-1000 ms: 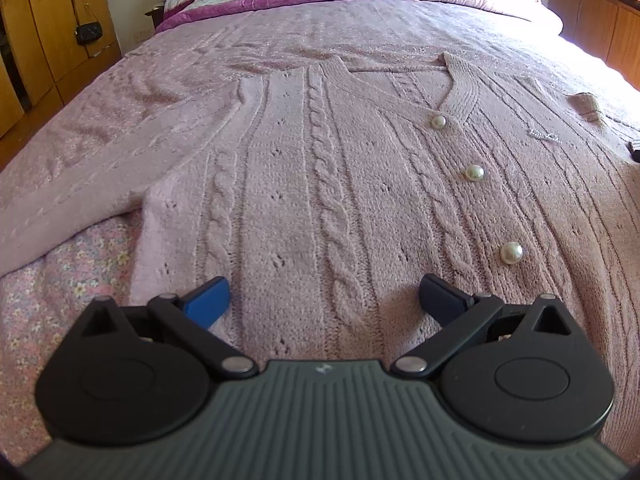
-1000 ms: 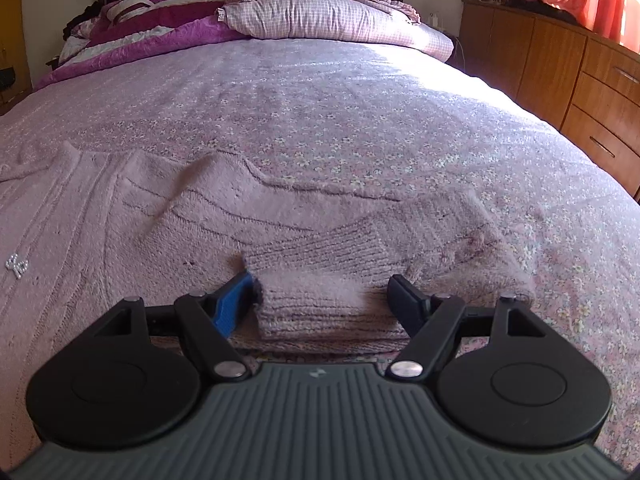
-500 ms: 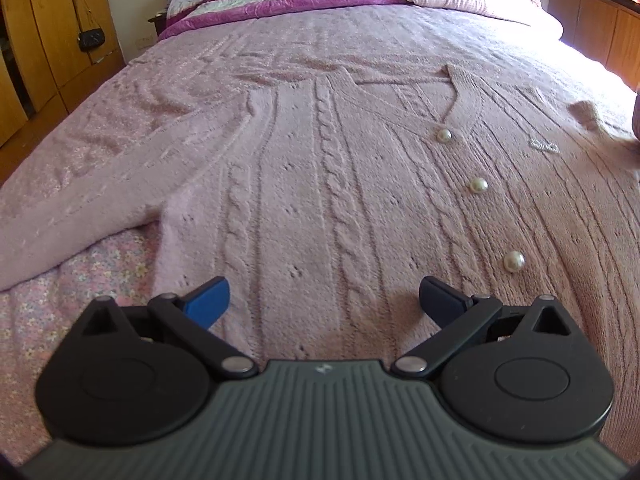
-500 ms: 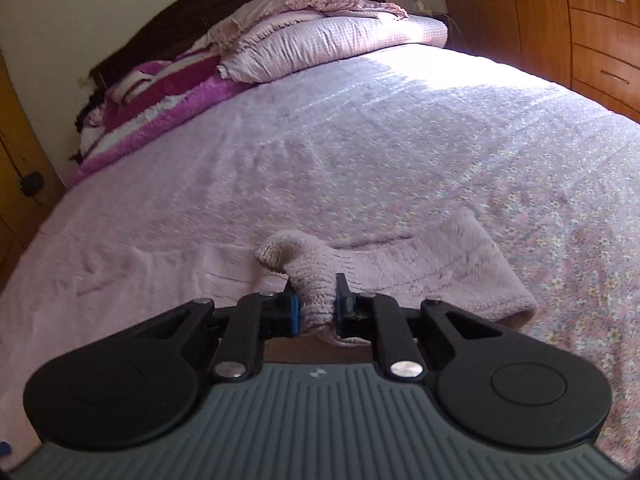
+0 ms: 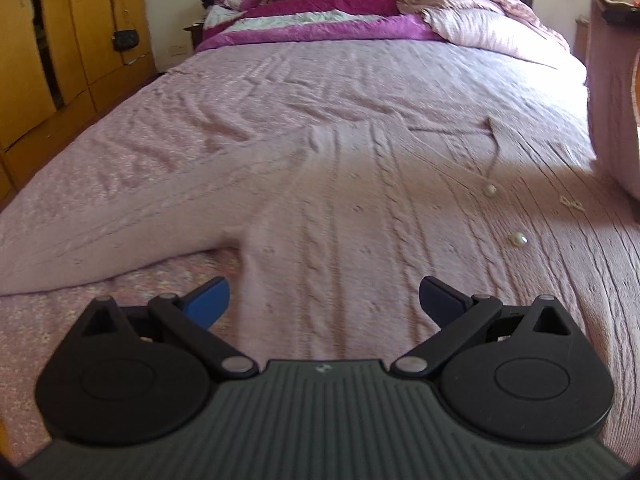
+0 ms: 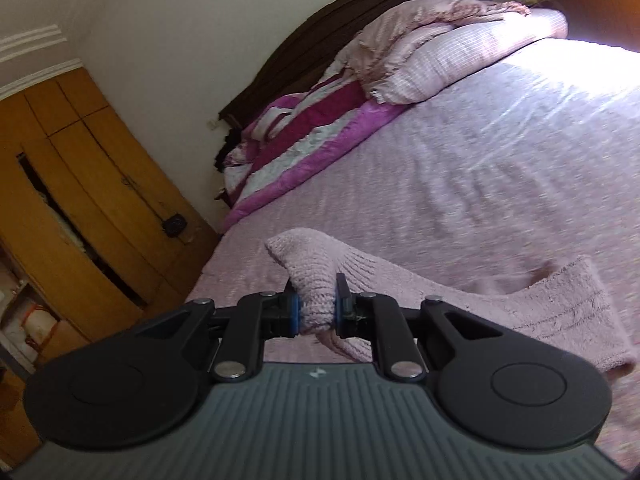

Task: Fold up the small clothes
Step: 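Lift the sleeve with the right tool and fold it across the cardigan front, then open the right tool to release the sleeve onto the cardigan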

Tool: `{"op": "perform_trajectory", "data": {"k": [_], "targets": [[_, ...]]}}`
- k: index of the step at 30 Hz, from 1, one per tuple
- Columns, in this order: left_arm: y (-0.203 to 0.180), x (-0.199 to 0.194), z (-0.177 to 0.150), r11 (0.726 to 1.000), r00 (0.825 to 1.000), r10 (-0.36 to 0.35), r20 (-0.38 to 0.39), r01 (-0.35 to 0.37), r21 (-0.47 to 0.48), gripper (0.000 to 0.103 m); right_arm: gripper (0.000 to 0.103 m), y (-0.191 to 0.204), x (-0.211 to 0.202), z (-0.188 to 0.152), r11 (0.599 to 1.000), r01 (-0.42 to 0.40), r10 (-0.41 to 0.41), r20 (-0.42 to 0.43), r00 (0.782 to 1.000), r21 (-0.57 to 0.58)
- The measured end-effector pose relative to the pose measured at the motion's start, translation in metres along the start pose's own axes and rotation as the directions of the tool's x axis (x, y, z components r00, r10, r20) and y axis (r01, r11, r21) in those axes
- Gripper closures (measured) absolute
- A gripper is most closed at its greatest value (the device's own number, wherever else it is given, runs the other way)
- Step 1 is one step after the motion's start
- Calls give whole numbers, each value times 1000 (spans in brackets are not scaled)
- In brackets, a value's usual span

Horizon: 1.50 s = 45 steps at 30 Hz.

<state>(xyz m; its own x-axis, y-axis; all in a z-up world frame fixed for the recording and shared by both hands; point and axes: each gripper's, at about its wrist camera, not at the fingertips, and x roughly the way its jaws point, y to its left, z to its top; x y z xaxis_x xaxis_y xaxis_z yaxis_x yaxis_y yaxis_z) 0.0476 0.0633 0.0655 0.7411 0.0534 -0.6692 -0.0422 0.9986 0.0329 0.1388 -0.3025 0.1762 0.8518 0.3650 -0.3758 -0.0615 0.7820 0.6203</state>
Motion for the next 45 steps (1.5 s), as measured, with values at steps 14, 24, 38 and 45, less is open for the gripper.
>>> {"op": "perform_trajectory", "data": {"k": [14, 24, 38, 45], "targets": [[36, -2, -6, 997, 999, 37, -1, -38, -63, 0, 86, 44, 114, -92, 994, -62, 76, -172, 982, 85], [40, 2, -8, 997, 999, 36, -3, -36, -66, 0, 86, 72, 141, -104, 986, -154, 165, -211, 963, 70], [49, 3, -8, 995, 999, 50, -8, -51, -85, 0, 77, 75, 194, -163, 999, -50, 50, -335, 941, 8], [50, 3, -8, 996, 999, 48, -10, -49, -81, 0, 38, 86, 189, -171, 995, -85, 63, -345, 936, -49]]}}
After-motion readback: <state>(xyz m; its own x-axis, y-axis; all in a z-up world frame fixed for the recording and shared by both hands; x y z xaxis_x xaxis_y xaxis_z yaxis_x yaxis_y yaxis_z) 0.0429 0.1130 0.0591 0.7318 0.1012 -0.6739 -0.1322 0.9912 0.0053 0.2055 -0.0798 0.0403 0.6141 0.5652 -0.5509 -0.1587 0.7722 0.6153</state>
